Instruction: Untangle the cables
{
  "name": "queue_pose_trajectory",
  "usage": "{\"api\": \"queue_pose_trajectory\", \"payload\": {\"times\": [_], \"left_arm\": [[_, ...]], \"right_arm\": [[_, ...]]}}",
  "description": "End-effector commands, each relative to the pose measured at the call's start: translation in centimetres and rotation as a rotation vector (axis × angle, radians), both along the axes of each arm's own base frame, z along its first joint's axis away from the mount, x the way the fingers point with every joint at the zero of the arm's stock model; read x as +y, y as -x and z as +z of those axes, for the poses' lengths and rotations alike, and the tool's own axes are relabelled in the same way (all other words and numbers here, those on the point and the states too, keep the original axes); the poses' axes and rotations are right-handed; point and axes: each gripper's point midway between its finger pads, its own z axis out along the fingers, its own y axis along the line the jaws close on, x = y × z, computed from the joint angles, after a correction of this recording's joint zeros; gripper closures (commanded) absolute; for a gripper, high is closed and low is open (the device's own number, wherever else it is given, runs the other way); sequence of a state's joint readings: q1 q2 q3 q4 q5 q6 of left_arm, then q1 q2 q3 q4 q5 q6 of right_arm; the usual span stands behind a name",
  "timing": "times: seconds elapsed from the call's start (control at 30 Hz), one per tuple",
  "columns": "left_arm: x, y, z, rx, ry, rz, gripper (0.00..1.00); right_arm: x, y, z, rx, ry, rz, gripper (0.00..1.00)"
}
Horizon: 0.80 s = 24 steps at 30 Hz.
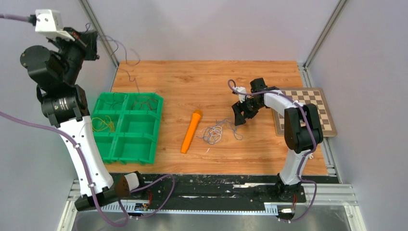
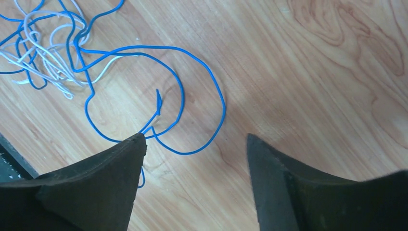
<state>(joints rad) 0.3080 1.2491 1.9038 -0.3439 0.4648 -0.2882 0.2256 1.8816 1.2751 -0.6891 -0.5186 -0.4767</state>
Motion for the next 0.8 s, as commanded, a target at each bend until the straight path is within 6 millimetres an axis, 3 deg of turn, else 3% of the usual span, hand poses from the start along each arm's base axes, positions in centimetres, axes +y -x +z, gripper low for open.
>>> {"api": "queue_pose_trajectory", "payload": {"times": [0.0,0.33,0.47,0.63,0.77], "left_arm": [[1.2,2.6,-3.9,0.108,0.009,0.016,1.00],[2.6,3.8,-11.1,0.263,-0.126,0.010,1.00],[2.3,3.4,-12.6,0.300,-0.143,-0.038,1.00],[0.8,3.1,-15.4,0.366,-0.086,-0.162,1.00],[1.4,2.0,-19.0,0.434,-0.043,-0.177,1.00]], "right_arm": [[0.4,-0.2,2.9,-0.041,-0.018,0.040,0.21],[0.6,0.3,3.8,-0.024,-0.038,0.024,0.14],[0.8,0.3,4.3,-0.040,-0.051,0.016,0.00],[0.5,0.0,5.0,-0.079,-0.045,0.016,0.00],[0.6,0.4,5.1,-0.082,-0.061,0.016,0.00]]}}
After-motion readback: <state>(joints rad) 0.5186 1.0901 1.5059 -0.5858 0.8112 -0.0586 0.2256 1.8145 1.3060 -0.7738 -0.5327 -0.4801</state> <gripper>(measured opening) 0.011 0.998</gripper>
